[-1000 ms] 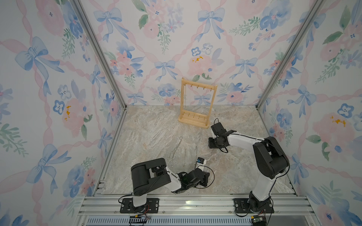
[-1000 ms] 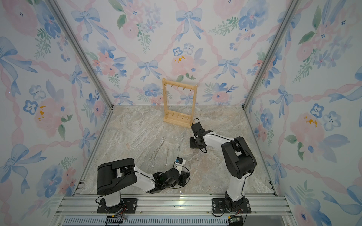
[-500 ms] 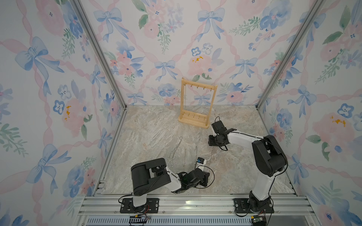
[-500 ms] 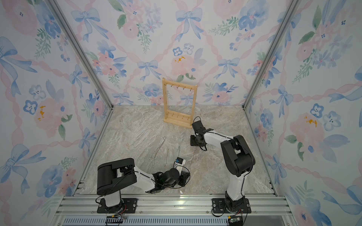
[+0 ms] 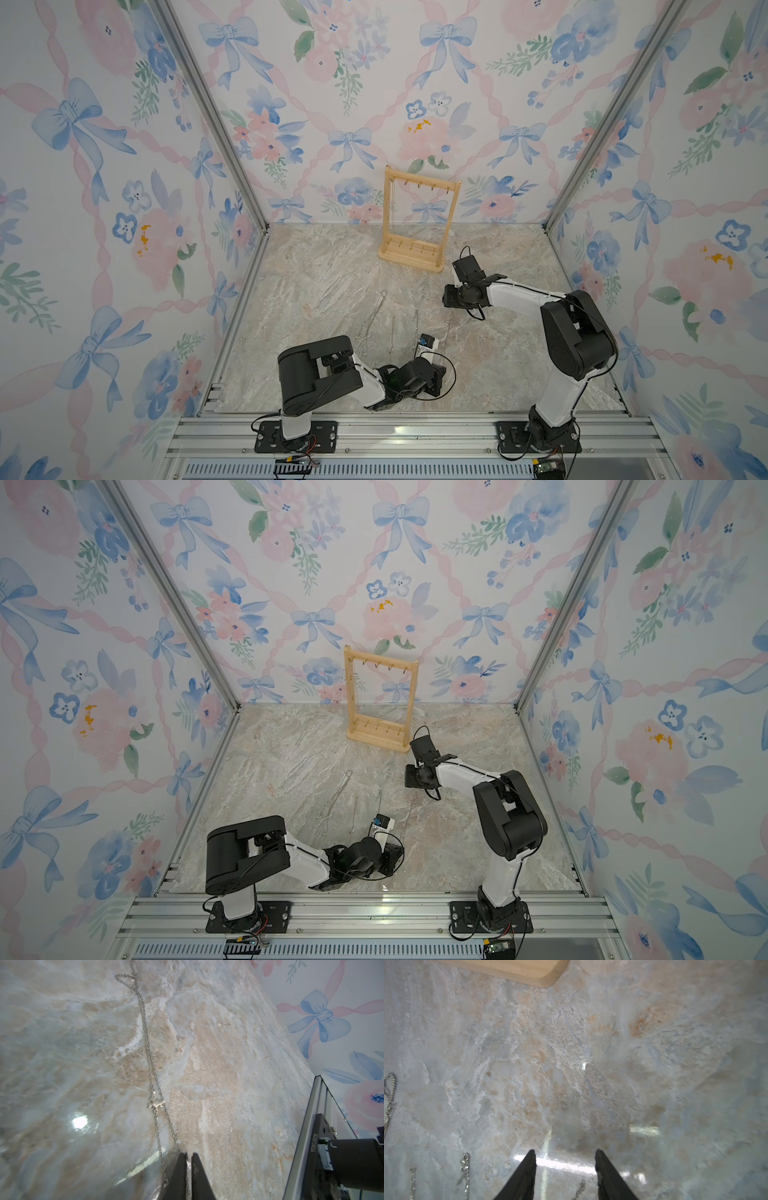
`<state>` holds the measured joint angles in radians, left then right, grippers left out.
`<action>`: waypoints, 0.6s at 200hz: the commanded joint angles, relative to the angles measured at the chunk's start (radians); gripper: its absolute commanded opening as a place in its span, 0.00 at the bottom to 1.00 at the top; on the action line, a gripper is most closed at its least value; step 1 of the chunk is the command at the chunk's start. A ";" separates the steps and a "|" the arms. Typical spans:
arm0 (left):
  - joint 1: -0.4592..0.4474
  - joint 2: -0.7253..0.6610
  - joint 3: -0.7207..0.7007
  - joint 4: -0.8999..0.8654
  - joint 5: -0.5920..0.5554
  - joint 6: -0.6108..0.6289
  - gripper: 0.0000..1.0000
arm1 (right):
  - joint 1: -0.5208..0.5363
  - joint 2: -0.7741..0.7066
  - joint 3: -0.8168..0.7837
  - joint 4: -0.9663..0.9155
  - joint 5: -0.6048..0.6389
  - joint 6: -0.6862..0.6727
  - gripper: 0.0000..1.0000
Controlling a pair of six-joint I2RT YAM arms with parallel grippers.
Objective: Take the necklace off the jewelry display stand
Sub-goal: Place the necklace at the center of the board.
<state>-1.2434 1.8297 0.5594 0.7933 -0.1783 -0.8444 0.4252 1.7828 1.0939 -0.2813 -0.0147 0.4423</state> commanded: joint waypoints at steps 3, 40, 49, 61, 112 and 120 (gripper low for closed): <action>-0.003 0.007 0.024 -0.041 0.000 0.036 0.11 | -0.009 -0.118 -0.059 0.061 0.002 0.018 0.49; 0.002 -0.022 0.048 -0.070 -0.015 0.063 0.12 | -0.009 -0.299 -0.185 0.143 0.011 0.028 0.53; 0.004 -0.031 0.054 -0.081 -0.021 0.072 0.13 | -0.009 -0.342 -0.218 0.161 0.015 0.032 0.54; 0.005 -0.044 0.065 -0.096 -0.030 0.084 0.13 | -0.008 -0.398 -0.257 0.183 0.022 0.034 0.56; 0.007 -0.095 0.097 -0.175 -0.078 0.118 0.15 | -0.019 -0.584 -0.396 0.246 0.074 0.036 0.58; 0.009 -0.108 0.097 -0.184 -0.083 0.125 0.16 | -0.023 -0.611 -0.417 0.259 0.087 0.035 0.58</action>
<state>-1.2419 1.7710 0.6392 0.6712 -0.2218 -0.7635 0.4202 1.2392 0.7254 -0.0772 0.0208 0.4690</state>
